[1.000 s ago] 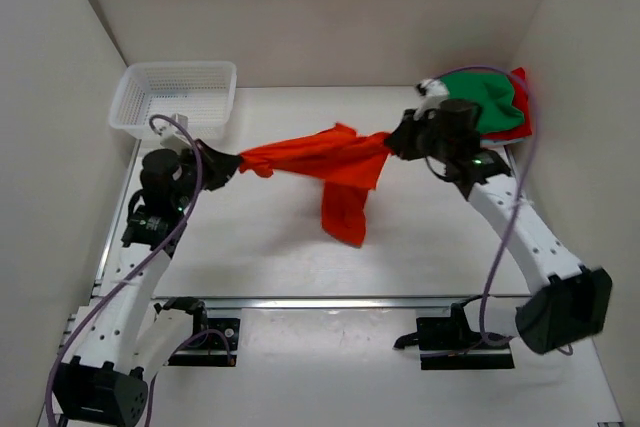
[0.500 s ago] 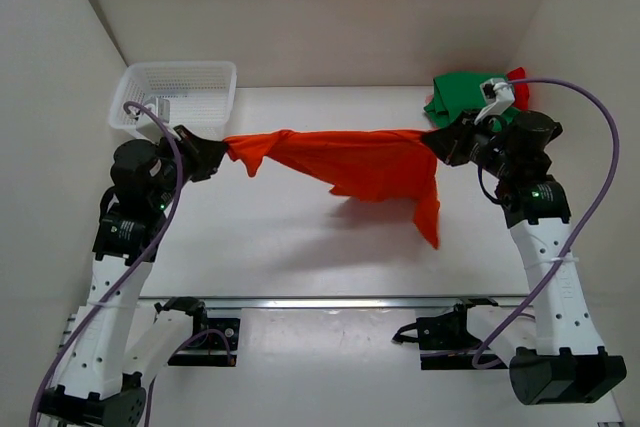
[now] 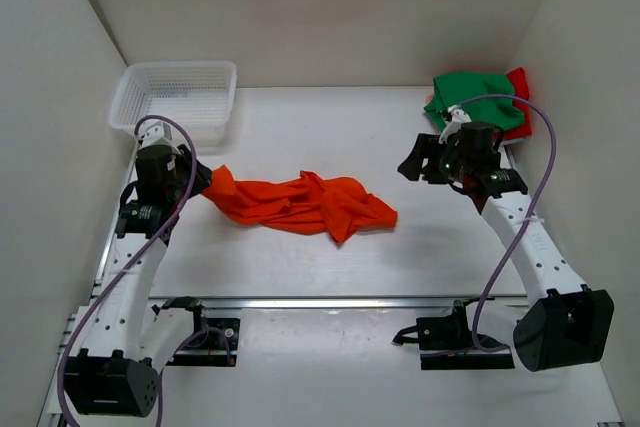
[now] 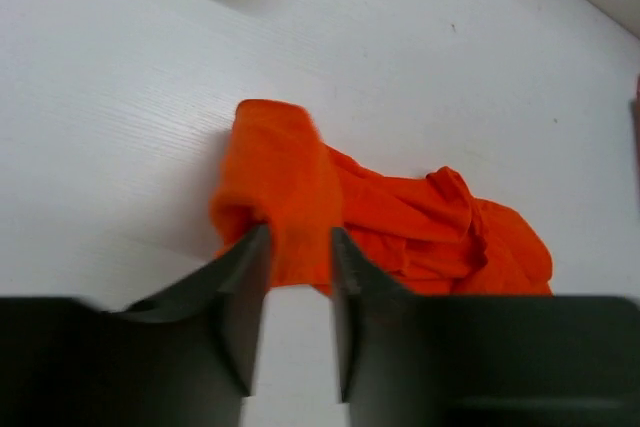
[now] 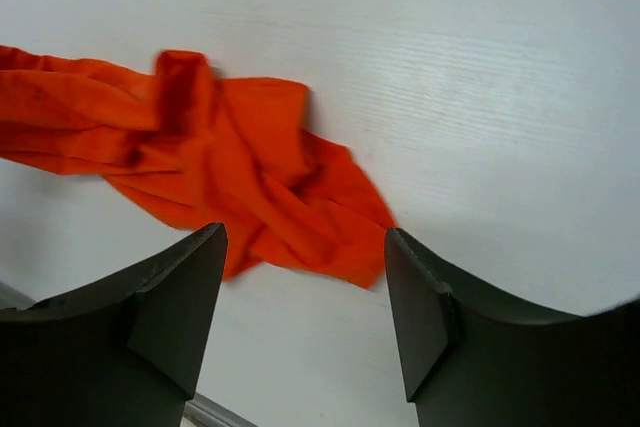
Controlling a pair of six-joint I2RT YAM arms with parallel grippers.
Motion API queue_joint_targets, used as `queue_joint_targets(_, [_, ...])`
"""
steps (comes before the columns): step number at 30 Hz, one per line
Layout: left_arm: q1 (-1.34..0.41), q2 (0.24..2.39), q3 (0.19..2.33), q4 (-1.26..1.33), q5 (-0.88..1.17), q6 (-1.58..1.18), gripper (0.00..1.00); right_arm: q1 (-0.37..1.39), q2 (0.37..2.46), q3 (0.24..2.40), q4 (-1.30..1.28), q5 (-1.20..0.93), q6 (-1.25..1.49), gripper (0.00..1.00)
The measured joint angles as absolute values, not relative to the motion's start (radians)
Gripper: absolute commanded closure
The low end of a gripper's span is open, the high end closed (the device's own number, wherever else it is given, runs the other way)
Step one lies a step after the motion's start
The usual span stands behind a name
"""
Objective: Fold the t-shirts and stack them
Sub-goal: Flatten out the tshirt
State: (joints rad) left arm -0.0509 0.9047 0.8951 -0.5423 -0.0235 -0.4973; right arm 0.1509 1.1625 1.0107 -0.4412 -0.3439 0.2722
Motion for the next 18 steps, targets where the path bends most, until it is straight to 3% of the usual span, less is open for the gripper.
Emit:
queue_joint_targets(2, [-0.046,0.916,0.894,-0.534,-0.022,-0.505,0.47,0.141,1.160,0.974,-0.446,-0.320,0.267,0.48])
queue_joint_targets(9, [-0.211,0.925,0.765,-0.389,0.073,-0.583,0.40,0.280,1.160,0.706,-0.384,-0.296,0.340,0.61])
queue_joint_targets(14, [-0.294,1.002,0.624,-0.286,0.128,-0.667,0.39,0.446,1.156,0.540,-0.223,-0.298,0.489,0.58])
queue_joint_targets(18, [-0.331,1.146,0.610,-0.183,0.145,-0.717,0.37,0.530,1.175,0.442,-0.060,-0.311,0.625,0.47])
